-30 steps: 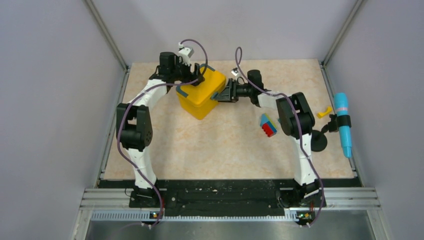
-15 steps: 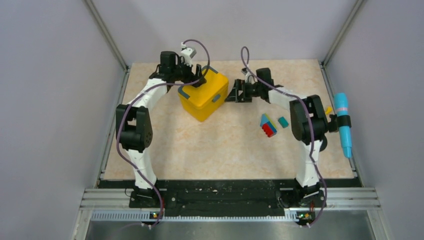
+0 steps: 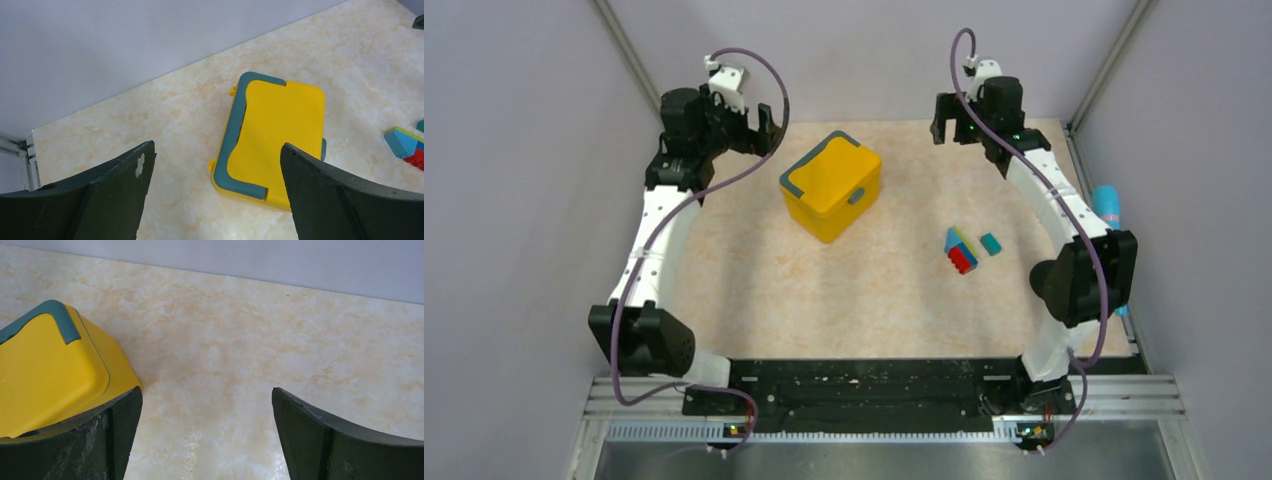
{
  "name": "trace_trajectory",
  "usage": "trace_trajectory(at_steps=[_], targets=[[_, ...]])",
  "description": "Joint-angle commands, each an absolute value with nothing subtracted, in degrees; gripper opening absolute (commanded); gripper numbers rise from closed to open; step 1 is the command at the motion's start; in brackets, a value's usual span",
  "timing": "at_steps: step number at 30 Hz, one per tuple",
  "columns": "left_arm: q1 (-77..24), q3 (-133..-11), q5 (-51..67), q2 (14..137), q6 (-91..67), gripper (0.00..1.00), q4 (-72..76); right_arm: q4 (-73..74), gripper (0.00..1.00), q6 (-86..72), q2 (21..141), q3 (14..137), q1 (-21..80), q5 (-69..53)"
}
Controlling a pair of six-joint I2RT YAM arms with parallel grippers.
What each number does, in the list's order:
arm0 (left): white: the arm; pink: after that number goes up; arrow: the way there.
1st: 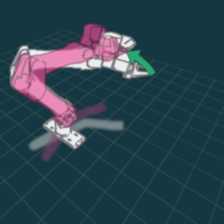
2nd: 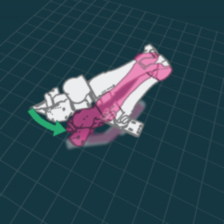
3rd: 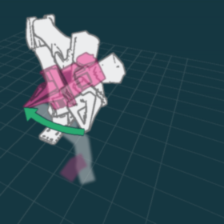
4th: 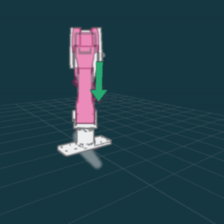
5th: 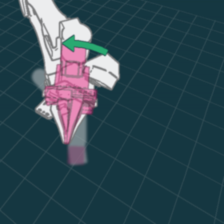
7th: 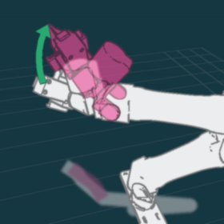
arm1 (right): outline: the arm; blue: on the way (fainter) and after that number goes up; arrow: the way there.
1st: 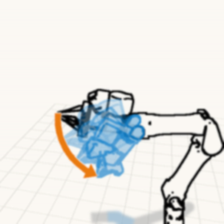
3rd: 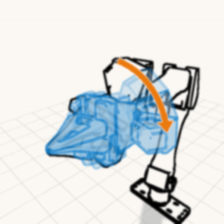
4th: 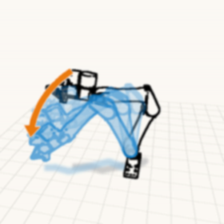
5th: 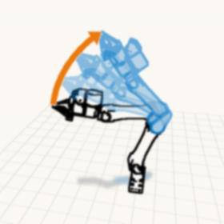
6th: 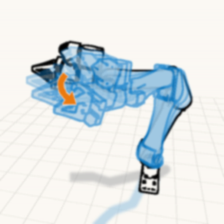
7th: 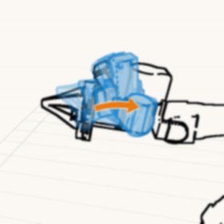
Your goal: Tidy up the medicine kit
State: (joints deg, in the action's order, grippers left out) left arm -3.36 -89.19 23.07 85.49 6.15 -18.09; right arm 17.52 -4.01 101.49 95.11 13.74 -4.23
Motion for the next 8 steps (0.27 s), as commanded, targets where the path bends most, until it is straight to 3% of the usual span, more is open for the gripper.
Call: trace_trajectory(at_steps=[1, 8], targets=[[-3.9, -85.5, 19.5, 82.8, 6.3, 0.99, -21.4, 18.4, 0.99, -5.2, 95.3, 92.1, 14.1, 0.3], [-3.8, -84.2, 16.3, 80.5, 6.2, 0.99, -24.1, 17.6, 0.99, -5.2, 90.4, 90.2, 14.1, -0.3]])
